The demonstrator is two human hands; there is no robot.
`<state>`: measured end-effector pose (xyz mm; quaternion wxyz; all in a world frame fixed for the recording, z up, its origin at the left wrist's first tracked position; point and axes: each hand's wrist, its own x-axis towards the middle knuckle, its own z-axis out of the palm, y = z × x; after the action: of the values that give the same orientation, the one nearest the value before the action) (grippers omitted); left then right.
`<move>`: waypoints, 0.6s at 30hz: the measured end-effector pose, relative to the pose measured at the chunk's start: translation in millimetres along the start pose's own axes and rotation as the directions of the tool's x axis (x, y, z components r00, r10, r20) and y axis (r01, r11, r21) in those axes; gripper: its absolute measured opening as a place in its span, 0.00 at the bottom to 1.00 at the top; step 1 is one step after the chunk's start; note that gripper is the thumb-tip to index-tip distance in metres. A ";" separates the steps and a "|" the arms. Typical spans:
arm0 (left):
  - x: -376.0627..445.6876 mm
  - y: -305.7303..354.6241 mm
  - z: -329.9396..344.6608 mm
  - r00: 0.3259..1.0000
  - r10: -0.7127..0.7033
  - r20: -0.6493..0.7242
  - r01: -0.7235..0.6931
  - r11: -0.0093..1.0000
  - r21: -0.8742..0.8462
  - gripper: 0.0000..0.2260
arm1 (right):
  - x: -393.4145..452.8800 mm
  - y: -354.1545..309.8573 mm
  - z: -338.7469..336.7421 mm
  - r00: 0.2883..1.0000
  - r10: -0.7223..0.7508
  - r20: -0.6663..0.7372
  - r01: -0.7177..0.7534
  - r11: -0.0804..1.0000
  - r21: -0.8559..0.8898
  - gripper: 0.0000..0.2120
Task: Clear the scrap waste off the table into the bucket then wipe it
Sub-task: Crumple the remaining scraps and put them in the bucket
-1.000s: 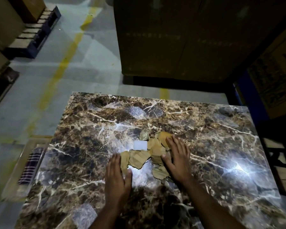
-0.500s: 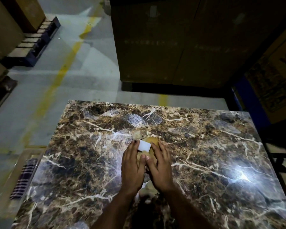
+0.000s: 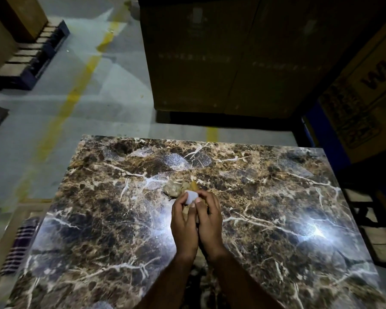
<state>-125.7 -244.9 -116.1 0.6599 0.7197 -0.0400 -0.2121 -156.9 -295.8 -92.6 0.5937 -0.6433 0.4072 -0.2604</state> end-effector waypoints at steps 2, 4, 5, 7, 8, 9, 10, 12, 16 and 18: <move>-1.7 9.1 0.8 0.999 -0.033 -0.040 0.029 0.996 -0.086 0.17 | -2.0 -4.0 4.9 0.999 0.047 0.000 -0.047 0.997 0.064 0.11; -5.1 20.0 0.8 0.996 -0.019 -0.085 0.008 0.991 -0.131 0.19 | -4.8 -7.8 8.3 0.995 0.096 -0.016 -0.094 0.990 0.104 0.10; -7.3 26.0 0.7 0.995 0.002 -0.098 -0.016 0.991 -0.134 0.19 | -5.8 -11.2 8.2 0.992 0.124 -0.026 -0.119 0.984 0.134 0.09; -12.2 36.5 -0.5 0.994 0.038 -0.101 -0.051 0.990 -0.129 0.19 | -9.8 -17.9 6.5 0.986 0.165 -0.034 -0.156 0.968 0.196 0.09; -14.1 40.4 -1.3 0.994 0.046 -0.094 -0.059 0.989 -0.136 0.19 | -12.7 -21.0 4.8 0.987 0.159 -0.030 -0.149 0.967 0.205 0.10; -15.7 45.3 -3.0 0.995 0.059 -0.082 -0.072 0.986 -0.154 0.18 | -16.9 -28.2 3.1 0.990 0.143 -0.020 -0.135 0.966 0.221 0.10; -17.0 49.8 -5.1 0.996 0.068 -0.065 -0.079 0.981 -0.177 0.18 | -20.9 -34.8 2.0 0.991 0.135 -0.011 -0.128 0.960 0.248 0.10; -20.1 58.8 -9.1 0.997 0.073 -0.016 -0.075 0.967 -0.243 0.19 | -29.2 -46.6 -0.5 0.992 0.123 -0.004 -0.115 0.936 0.332 0.07; -36.8 80.1 -19.7 0.998 0.055 0.012 -0.050 0.957 -0.285 0.21 | -46.0 -68.7 -5.1 0.997 0.072 -0.031 -0.054 0.919 0.391 0.11; -43.8 90.6 -22.9 0.997 0.058 -0.041 -0.066 0.967 -0.245 0.19 | -54.6 -78.6 -4.4 0.997 0.064 -0.040 -0.045 0.928 0.370 0.09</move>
<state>-137.1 -220.1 -16.6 0.7512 0.6339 -0.0247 -0.1825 -172.7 -255.6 -7.1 0.7004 -0.5021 0.3838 -0.3319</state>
